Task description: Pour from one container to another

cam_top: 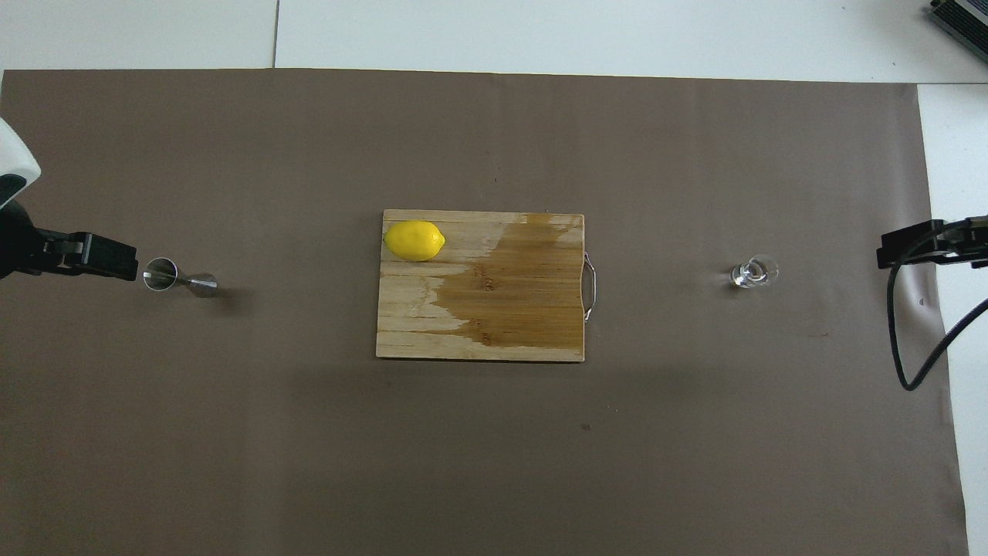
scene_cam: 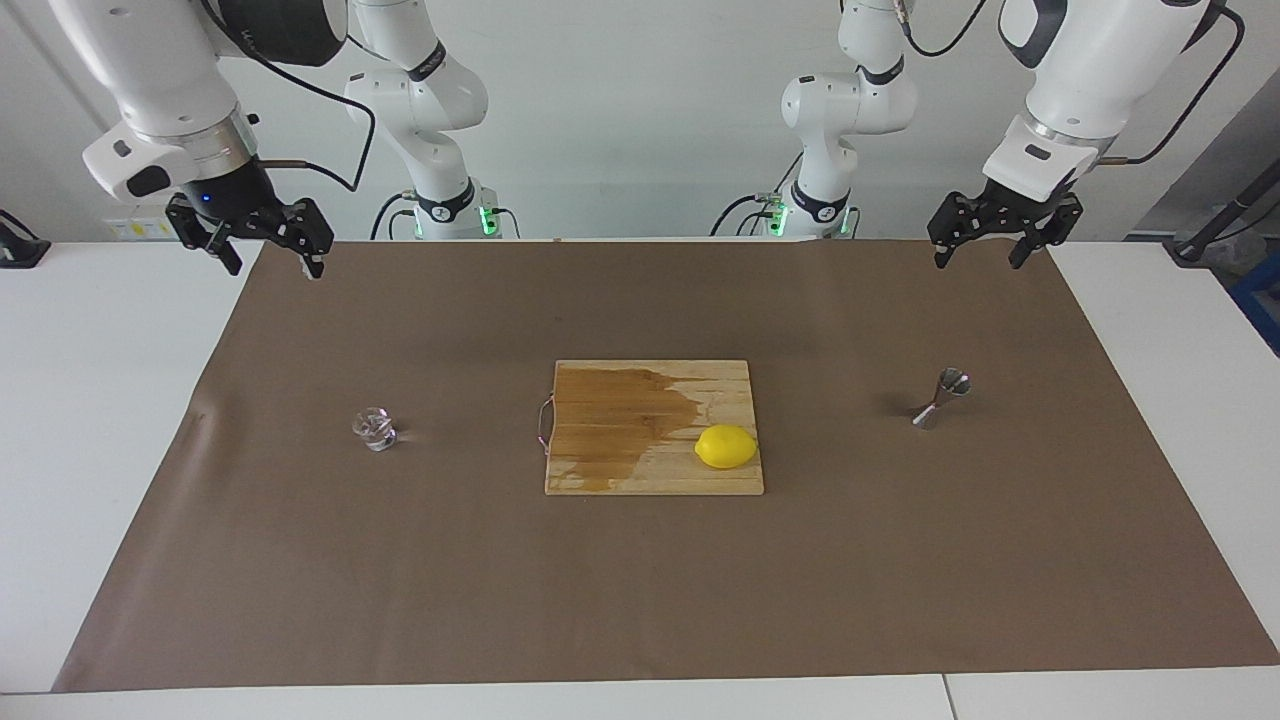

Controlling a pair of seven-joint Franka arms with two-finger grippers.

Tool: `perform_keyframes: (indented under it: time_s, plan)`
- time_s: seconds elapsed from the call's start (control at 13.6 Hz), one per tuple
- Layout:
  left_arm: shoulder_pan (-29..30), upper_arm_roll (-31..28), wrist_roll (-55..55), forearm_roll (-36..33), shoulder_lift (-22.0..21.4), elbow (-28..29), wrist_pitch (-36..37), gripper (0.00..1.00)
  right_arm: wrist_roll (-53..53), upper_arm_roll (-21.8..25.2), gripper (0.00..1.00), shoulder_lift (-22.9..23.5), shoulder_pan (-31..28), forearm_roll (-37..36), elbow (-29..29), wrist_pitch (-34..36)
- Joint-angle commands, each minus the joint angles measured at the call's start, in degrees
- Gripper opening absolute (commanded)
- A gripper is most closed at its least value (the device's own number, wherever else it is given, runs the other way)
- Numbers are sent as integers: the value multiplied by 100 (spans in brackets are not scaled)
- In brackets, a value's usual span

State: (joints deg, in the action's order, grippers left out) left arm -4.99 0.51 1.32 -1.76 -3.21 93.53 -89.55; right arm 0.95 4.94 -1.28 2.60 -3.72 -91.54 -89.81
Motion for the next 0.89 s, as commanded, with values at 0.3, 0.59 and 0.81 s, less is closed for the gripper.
perform_keyframes:
  time_s: [0.3, 0.59, 0.81]
  plan:
    - [-54, -33, 61, -26, -83, 104, -115, 100, 178, -19, 100, -30, -58, 38, 23, 16]
    - [-63, -24, 62, 9, -101, 122, -81, 100, 178, -19, 100, -30, -49, 38, 14, 16]
    - [24, -94, 246, 386, -109, 175, 60, 100, 178, -19, 100, -30, -49, 38, 14, 16]
